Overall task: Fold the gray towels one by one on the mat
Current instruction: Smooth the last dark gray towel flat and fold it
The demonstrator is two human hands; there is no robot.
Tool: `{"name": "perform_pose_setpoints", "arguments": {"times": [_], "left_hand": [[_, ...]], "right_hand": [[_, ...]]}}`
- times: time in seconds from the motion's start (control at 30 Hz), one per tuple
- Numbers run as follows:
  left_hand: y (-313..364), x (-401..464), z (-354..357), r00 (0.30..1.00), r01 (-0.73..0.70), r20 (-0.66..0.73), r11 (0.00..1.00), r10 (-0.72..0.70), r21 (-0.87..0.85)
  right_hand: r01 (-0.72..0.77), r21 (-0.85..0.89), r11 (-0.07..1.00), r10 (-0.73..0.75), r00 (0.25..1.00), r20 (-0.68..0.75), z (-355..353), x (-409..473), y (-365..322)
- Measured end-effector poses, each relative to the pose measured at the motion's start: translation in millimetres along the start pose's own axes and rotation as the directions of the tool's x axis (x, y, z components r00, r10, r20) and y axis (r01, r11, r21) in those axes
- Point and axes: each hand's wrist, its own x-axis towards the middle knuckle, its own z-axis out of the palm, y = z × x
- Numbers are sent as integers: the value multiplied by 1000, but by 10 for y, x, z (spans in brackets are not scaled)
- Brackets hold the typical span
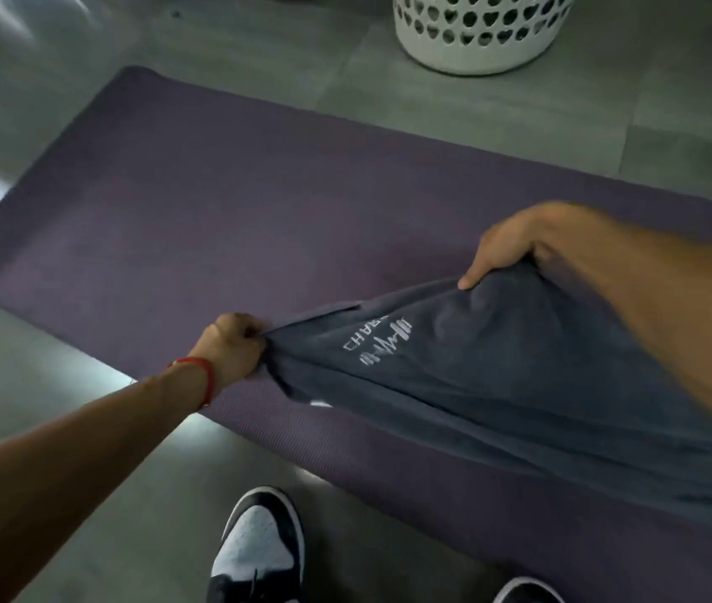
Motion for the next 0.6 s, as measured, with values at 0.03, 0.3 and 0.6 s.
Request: {"name": "perform_pose_setpoints", "arguments": {"times": [0.03,0.3,0.6], "left_hand": [[-57,14,-4,998,68,25,987,-65,-146],[-355,454,-65,982,184,57,846,-179,-500],[-658,1199,-1148,882,-29,-444,924,-155,-381]], "right_hand": [[28,66,997,-31,998,46,-73,0,-4],[504,346,791,-364,843,-395,-30,407,-288],[692,-209,691,-614,409,-675,-602,857,-2005]]}}
